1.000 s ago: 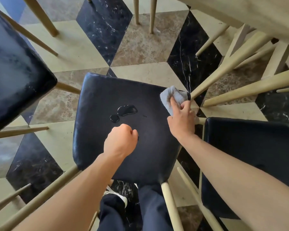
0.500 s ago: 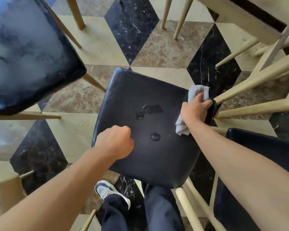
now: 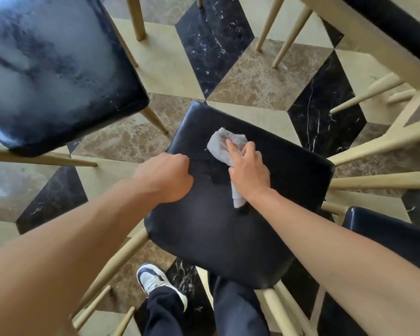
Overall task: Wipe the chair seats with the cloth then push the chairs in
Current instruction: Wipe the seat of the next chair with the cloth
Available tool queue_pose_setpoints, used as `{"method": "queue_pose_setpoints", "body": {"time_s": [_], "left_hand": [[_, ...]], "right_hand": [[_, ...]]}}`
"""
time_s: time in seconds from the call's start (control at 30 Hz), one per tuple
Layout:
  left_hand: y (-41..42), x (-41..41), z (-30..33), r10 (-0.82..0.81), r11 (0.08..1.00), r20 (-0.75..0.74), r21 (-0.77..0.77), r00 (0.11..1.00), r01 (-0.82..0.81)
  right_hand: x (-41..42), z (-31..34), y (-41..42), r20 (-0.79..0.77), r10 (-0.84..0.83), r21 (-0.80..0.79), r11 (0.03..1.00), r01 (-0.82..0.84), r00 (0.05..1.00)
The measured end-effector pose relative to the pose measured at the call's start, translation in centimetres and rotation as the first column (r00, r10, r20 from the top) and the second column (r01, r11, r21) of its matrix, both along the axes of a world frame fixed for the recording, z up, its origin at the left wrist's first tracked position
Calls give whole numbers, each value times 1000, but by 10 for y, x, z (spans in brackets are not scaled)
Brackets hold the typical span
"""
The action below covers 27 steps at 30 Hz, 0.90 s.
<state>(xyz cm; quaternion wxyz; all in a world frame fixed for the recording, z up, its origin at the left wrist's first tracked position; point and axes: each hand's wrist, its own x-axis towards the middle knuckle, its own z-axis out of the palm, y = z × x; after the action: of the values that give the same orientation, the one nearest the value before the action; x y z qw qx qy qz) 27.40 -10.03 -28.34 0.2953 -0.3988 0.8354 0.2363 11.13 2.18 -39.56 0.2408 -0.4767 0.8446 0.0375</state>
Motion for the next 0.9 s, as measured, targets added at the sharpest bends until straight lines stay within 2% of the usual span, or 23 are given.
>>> {"method": "queue_pose_setpoints", "body": {"time_s": [0.13, 0.27, 0.4, 0.5, 0.6, 0.7, 0.8, 0.9], "left_hand": [[-1, 2, -19, 97, 992, -69, 93, 993, -91], [-8, 17, -46, 165, 976, -50, 149, 985, -156], [-29, 48, -61, 176, 982, -25, 78, 984, -174], [-39, 63, -65, 188, 982, 10, 35, 982, -188], [-45, 73, -61, 195, 979, 43, 47, 980, -197], [-54, 74, -54, 228, 970, 43, 75, 973, -231], [-63, 70, -45, 240, 968, 19, 69, 971, -241], [-69, 71, -40, 233, 969, 1, 82, 972, -232]], "right_hand": [[-38, 3, -9, -24, -324, 5, 946, 324, 946], [-32, 0, -56, -36, -422, 7, 906, 422, 906], [16, 0, -105, -23, -266, -53, 963, 265, 964], [59, -8, -101, 3, -28, -87, 996, 28, 1000], [81, -12, -75, 33, 211, -146, 968, -204, 977], [76, -9, -41, 98, 415, -195, 899, -391, 905], [50, -3, -29, 54, 446, -207, 880, -427, 893], [26, -3, -54, -28, 284, -176, 942, -284, 959]]}}
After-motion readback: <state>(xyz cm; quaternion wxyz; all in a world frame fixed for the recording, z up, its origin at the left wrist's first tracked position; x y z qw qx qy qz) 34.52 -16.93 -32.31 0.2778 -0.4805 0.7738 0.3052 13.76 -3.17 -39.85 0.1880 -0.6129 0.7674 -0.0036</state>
